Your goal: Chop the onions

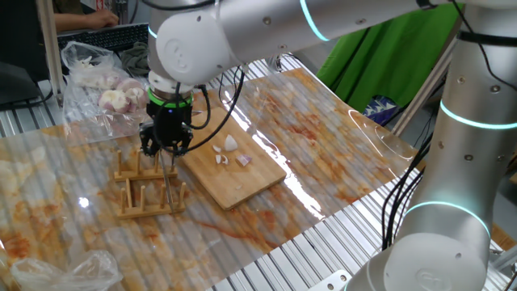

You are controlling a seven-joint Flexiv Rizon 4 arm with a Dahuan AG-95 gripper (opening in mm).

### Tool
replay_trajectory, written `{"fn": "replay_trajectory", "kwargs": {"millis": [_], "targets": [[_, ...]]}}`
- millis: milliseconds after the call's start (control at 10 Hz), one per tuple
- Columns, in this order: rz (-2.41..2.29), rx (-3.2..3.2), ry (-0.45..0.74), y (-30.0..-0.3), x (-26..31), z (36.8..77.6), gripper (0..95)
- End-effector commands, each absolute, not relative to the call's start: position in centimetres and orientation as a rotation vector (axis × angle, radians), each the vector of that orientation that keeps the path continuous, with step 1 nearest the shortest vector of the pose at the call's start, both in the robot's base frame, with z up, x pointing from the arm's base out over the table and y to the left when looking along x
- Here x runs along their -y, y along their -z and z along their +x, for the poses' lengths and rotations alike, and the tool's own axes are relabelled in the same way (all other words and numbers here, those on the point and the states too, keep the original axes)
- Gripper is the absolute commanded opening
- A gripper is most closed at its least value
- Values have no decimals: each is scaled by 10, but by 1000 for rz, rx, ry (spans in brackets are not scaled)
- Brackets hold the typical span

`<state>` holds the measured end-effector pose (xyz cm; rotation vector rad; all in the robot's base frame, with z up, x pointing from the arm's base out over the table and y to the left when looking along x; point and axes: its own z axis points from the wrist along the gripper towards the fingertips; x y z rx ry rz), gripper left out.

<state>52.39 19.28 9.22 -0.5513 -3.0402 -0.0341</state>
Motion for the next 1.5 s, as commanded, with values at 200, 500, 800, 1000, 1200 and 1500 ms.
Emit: {"fn": "replay_trajectory", "kwargs": {"millis": [200, 500, 800, 1000, 1200, 1500], "targets": [[-541, 3048, -4, -85, -196, 527, 380], [-509, 3061, -44, -75, -192, 527, 380], [-513, 3074, -71, -68, -190, 527, 380], [-516, 3082, -104, -62, -192, 528, 380], [-507, 3090, -131, -56, -193, 529, 380], [-477, 3108, -186, -50, -192, 529, 380]]}}
